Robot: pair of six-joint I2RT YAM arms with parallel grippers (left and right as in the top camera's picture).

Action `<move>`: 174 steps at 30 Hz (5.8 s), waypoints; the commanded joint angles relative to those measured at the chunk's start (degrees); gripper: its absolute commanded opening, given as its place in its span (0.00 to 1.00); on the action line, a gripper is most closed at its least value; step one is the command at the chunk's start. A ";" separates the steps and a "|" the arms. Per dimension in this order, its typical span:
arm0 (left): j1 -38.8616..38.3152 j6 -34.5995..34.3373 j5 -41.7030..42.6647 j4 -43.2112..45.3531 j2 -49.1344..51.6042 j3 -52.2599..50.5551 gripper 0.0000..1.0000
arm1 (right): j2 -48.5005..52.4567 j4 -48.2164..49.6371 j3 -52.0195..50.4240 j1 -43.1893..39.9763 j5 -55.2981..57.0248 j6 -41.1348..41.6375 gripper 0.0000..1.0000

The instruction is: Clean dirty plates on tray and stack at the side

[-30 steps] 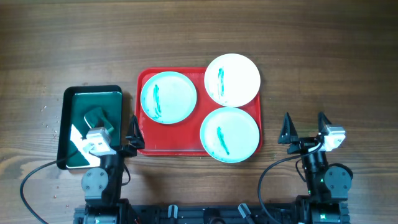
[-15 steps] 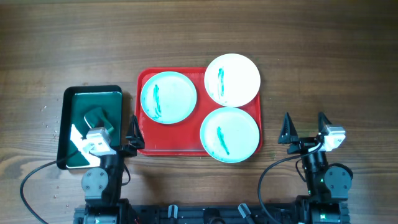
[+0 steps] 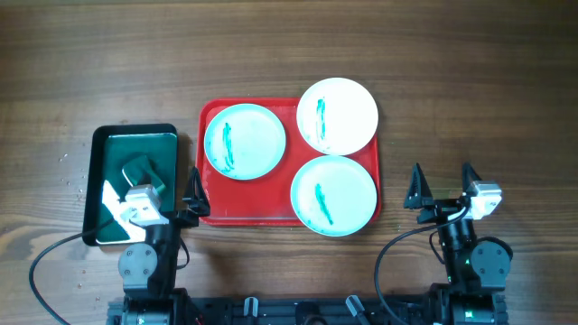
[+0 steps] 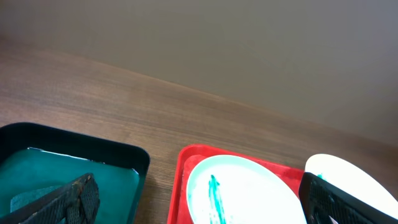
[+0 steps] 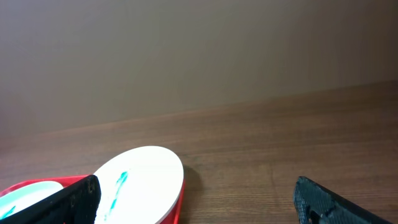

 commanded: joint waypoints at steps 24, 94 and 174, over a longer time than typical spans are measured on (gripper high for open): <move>-0.17 1.36 0.02 0.09 -0.50 -0.44 1.00 | -0.26 -0.20 -0.07 0.22 3.58 -0.70 1.00; 8.48 -17.40 -8.17 -71.30 96.48 92.94 1.00 | 128.98 -41.99 99.71 38.05 1.03 4.04 0.39; 11.08 -1.60 -1.46 -47.60 93.35 69.05 0.04 | 130.18 -44.09 99.71 37.73 -6.19 12.24 0.04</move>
